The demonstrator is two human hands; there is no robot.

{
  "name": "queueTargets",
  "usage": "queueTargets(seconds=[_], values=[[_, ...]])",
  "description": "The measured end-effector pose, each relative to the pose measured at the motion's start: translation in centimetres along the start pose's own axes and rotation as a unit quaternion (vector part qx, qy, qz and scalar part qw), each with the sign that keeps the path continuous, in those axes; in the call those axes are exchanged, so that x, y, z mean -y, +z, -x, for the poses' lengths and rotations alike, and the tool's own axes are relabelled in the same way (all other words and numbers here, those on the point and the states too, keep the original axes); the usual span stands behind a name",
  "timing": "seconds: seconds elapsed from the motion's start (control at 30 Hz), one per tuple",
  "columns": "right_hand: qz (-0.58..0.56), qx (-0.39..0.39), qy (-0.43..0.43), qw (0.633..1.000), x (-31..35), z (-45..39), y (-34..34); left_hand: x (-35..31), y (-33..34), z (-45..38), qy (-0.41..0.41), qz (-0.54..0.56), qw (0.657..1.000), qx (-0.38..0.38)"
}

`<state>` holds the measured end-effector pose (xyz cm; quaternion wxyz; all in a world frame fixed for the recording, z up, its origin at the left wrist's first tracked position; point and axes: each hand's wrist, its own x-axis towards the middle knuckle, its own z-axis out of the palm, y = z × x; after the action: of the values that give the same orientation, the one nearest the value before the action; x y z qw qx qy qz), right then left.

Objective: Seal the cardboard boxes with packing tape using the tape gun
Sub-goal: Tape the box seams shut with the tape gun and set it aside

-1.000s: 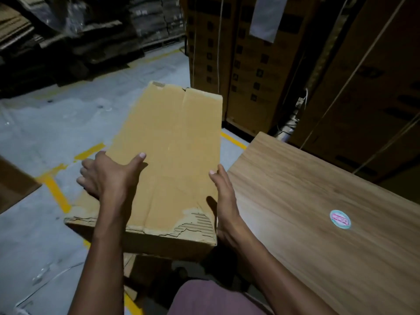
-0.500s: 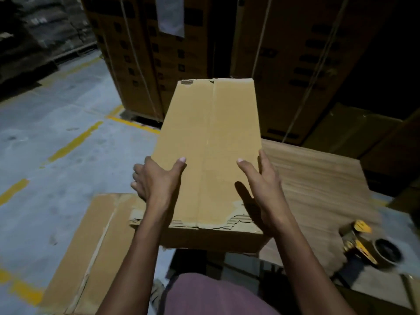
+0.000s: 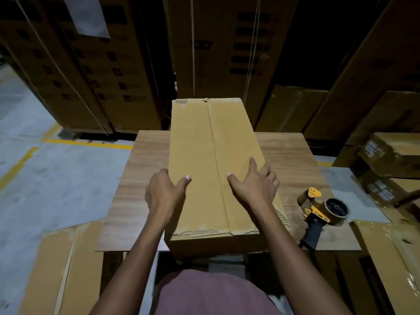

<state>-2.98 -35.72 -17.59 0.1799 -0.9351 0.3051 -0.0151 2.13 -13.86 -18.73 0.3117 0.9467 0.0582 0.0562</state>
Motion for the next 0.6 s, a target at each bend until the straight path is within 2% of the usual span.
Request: queueTargets(seconds=[0.13,0.27,0.4,0.5,0.6], values=[[0.028,-0.007,-0.023,0.999,1.0,-2.3,0.4,-0.6,0.8,-1.5,0.034,0.079,0.996,0.003],[0.020,-0.005,-0.024,0.999,1.4,-4.8,0.0,-3.1,1.9,-3.1,0.090,0.109,0.990,0.006],[-0.011,0.004,-0.022,1.000,1.5,-7.0,-1.0,-5.9,3.8,-4.6,0.138,0.052,0.987,0.067],[-0.085,0.011,-0.031,0.996,1.0,-7.7,-1.7,-7.2,4.9,-4.6,0.184,-0.012,0.978,0.096],[-0.290,-0.008,-0.030,0.957,-0.6,-7.6,-2.8,-8.2,5.8,-4.0,0.263,-0.058,0.957,0.107]])
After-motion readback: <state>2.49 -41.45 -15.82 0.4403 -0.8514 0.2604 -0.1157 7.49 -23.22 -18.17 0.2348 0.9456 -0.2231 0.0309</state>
